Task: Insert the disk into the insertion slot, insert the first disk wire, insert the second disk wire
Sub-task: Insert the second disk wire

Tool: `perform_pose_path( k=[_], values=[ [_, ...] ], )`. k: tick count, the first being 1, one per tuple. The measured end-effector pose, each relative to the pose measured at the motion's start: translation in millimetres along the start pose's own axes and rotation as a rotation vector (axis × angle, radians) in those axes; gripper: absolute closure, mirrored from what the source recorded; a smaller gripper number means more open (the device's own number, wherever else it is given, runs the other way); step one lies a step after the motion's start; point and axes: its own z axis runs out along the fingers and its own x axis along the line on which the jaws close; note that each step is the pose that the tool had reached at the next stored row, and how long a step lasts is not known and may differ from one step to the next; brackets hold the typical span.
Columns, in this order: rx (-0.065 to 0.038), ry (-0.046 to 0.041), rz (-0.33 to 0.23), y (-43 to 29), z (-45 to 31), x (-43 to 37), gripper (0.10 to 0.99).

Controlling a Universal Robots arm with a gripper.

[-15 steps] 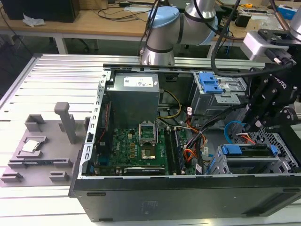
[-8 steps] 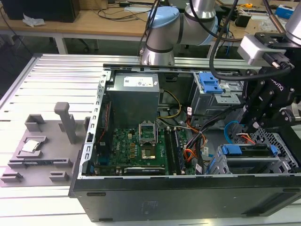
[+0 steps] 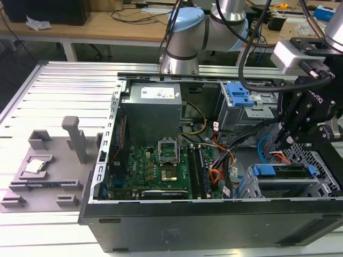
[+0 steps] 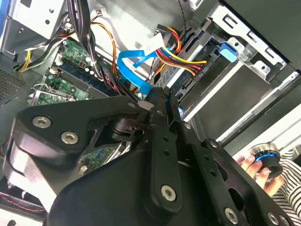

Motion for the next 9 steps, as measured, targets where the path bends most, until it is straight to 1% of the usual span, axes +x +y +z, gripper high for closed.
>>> perform_pose_path(
  k=[2,5,9],
  values=[
    [0.000,0.0001,0.000,0.1,0.0,1.1,0.922],
    [0.000,0.0003,0.000,0.4,-0.1,5.6,0.922],
    [0.000,0.0003,0.000,0.6,0.0,8.5,0.922]
  ],
)
